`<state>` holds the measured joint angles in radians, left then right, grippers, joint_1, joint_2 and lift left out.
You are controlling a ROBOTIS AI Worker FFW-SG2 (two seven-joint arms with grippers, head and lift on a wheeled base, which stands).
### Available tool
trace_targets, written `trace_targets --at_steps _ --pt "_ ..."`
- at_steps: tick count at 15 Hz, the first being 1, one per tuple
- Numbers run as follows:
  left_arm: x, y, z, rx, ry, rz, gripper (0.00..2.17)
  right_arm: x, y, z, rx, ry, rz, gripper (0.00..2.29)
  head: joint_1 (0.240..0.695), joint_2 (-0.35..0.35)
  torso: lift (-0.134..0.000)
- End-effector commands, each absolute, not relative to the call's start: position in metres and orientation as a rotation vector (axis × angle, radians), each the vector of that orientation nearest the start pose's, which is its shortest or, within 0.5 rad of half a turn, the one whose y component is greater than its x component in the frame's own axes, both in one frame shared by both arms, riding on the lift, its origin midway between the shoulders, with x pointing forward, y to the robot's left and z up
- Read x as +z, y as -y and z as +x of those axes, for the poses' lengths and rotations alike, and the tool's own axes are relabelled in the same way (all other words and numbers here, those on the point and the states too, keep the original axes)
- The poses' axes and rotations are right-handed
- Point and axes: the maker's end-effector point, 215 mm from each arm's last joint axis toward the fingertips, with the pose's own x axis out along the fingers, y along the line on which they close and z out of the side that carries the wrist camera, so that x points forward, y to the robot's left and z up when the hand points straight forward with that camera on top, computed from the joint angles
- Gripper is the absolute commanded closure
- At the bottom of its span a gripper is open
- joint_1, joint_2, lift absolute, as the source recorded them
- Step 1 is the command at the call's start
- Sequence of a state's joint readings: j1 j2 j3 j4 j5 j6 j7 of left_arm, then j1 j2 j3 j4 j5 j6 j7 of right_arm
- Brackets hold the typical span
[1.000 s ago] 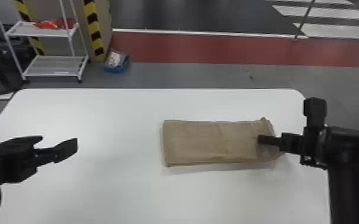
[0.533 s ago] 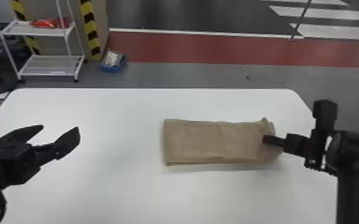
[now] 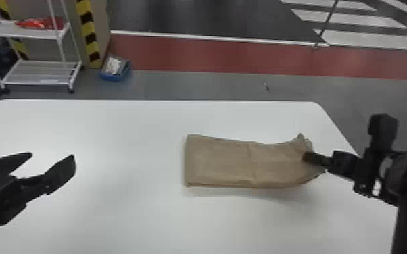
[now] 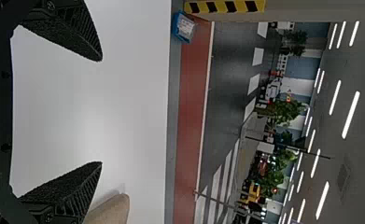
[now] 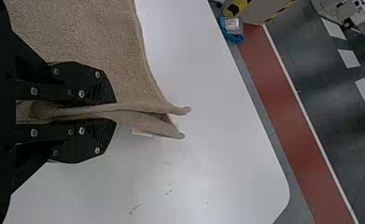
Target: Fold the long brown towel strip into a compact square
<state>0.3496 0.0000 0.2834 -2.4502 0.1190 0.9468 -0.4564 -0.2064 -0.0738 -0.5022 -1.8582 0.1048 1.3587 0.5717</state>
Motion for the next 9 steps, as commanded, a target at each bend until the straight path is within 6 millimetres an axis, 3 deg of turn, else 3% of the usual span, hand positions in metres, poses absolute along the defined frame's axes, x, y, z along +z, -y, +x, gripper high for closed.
trace_targets --at_steps 1,4,6,8,9 --pt "-0.314 -0.25 0.433 -0.25 -0.391 -0.146 0.09 -0.391 0.41 0.505 -0.027 -0.718 0.442 1.0 0.695 -0.16 -0.128" --pt "-0.325 -0.254 0.425 -0.241 -0.414 -0.149 0.09 -0.358 0.45 0.494 -0.065 -0.658 0.481 1.0 0.695 -0.191 -0.128" --pt "-0.326 -0.256 0.424 -0.24 -0.418 -0.15 0.09 -0.343 0.458 0.496 -0.072 -0.644 0.476 0.99 0.695 -0.225 -0.128" --pt "-0.329 -0.258 0.42 -0.235 -0.426 -0.149 0.09 -0.333 0.441 0.505 -0.031 -0.619 0.486 0.99 0.695 -0.238 -0.128" --pt "-0.33 -0.261 0.418 -0.23 -0.429 -0.147 0.09 -0.329 0.423 0.513 0.004 -0.602 0.508 0.99 0.695 -0.237 -0.128"
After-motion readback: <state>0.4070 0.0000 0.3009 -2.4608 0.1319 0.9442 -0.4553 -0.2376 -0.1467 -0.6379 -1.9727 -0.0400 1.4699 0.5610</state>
